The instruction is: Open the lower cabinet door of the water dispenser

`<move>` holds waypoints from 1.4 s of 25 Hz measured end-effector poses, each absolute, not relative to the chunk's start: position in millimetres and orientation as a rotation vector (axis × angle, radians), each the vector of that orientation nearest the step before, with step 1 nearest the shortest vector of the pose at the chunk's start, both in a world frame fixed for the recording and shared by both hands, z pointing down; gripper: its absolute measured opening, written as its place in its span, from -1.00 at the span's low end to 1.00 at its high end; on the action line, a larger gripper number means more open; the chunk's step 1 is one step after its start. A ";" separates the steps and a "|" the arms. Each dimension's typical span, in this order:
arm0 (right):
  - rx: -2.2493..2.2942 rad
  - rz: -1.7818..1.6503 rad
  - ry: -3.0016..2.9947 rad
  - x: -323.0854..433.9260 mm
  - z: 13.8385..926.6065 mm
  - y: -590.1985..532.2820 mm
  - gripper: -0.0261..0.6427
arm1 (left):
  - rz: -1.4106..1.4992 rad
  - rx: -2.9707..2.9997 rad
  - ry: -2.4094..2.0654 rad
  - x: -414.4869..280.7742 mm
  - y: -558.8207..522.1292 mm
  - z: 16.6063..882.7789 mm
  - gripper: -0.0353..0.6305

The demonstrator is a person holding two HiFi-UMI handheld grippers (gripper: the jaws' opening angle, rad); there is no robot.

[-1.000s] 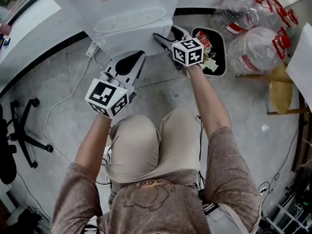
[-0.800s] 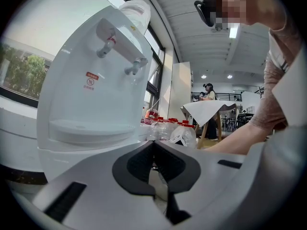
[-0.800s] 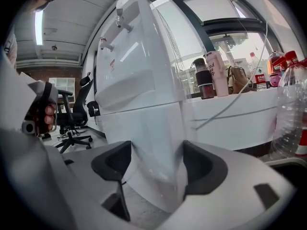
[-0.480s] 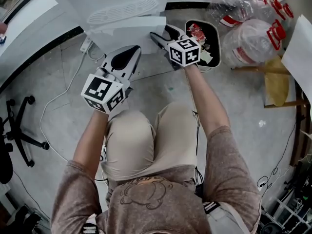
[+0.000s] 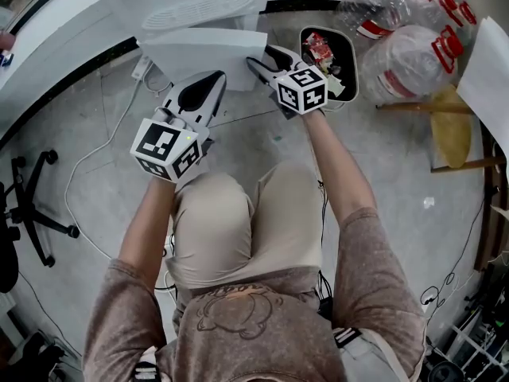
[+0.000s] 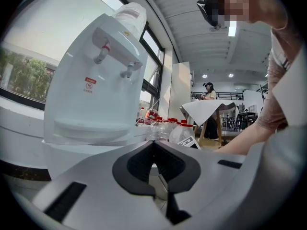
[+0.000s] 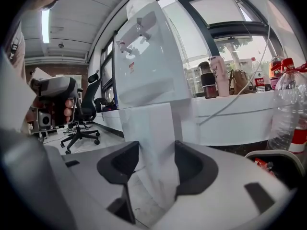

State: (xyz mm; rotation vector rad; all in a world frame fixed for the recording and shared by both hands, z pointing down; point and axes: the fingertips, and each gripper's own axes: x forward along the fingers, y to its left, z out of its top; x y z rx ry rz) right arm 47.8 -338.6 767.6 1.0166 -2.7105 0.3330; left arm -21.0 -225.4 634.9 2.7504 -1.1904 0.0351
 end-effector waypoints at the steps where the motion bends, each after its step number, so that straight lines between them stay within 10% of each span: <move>1: 1.011 0.321 -2.707 48.7 767.9 -335.4 -0.25 | 0.033 2.747 -1.193 -21.3 -223.6 634.7 -0.84; 35: 0.598 0.282 -2.764 26.5 770.6 -227.7 -0.50 | 0.047 2.733 -1.223 -33.1 -186.5 630.6 -0.84</move>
